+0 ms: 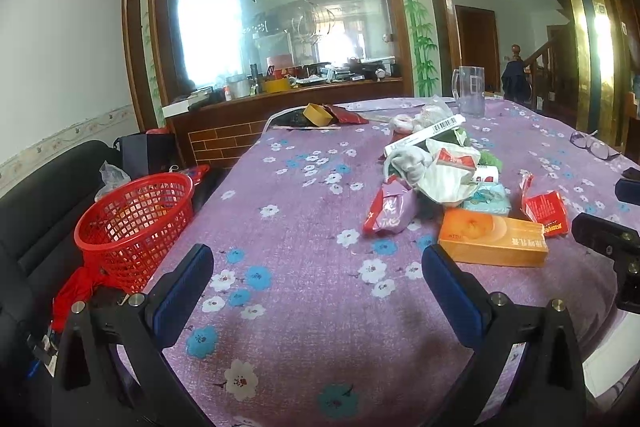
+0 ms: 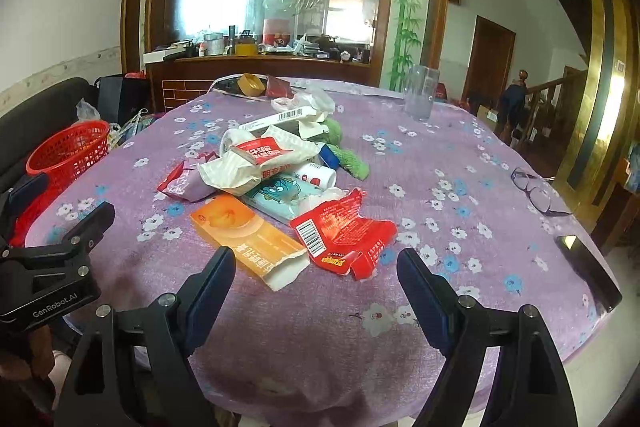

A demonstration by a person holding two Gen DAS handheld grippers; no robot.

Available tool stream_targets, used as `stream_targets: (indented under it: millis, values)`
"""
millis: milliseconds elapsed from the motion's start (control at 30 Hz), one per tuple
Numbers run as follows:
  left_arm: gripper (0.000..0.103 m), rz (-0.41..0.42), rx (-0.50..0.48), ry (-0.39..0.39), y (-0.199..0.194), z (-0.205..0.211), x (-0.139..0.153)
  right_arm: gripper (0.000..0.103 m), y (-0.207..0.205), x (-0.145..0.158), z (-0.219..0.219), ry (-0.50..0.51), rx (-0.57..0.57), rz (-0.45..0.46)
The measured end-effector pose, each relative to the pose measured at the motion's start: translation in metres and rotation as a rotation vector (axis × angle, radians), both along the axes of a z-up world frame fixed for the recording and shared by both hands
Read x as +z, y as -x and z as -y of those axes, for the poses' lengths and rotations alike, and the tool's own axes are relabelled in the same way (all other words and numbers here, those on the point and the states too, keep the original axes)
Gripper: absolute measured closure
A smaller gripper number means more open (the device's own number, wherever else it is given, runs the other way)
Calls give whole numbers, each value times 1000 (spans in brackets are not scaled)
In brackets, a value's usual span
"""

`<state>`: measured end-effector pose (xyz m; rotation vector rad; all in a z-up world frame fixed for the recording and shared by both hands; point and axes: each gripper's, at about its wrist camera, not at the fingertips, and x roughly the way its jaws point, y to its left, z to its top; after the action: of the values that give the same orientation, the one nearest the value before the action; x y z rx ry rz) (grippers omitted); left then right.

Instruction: Collect trash

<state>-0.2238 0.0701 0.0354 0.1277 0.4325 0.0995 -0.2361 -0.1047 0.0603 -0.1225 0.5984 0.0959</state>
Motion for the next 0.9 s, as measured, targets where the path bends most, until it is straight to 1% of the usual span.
stream_targets:
  millis: [900]
  values:
    - [0, -19, 3, -1, -2, -2, -6, 16, -3, -9, -2, -3, 11, -32]
